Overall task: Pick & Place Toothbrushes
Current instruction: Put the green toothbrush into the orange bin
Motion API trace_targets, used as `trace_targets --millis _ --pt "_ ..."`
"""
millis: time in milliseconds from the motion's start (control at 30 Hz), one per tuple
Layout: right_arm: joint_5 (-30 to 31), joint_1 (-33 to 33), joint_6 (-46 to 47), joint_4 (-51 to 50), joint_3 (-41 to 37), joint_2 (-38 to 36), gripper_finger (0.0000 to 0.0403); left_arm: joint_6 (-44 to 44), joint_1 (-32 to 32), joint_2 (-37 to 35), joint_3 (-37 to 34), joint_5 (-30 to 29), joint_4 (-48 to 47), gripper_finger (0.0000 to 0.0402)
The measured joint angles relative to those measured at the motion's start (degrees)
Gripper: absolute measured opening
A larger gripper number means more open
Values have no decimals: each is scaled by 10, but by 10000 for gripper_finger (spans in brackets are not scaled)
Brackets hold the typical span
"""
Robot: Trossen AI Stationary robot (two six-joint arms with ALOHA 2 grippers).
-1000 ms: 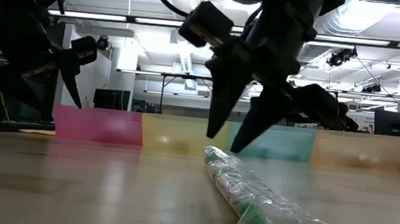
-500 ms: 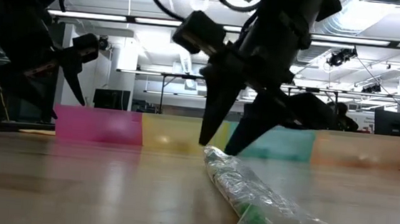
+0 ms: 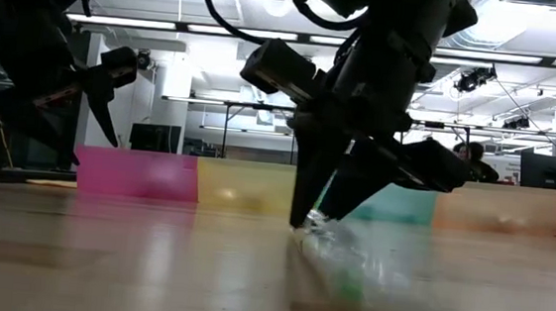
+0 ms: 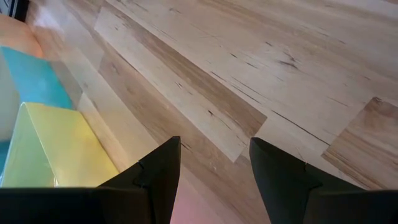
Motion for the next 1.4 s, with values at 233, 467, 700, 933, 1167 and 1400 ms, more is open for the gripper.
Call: trace_targets --millis 233,467,700,933,1167,1400 --pt "3 -11 -19 -14 -1 -20 4 0 0 0 0 1 -1 186" --pt "52 -51 -49 -186 0 -131 3 0 0 0 0 1 -4 186" --pt "165 -133 -63 -484 0 -282 3 0 0 0 1 1 0 186" --pt "275 -306 -210 -596 0 -363 3 -2 0 0 1 1 5 186" --pt "284 -510 -393 -539 0 -362 3 -46 0 -13 1 8 35 186" --pt "257 -602 -499 -453 -1 -328 3 -62 0 -77 -23 20 70 186"
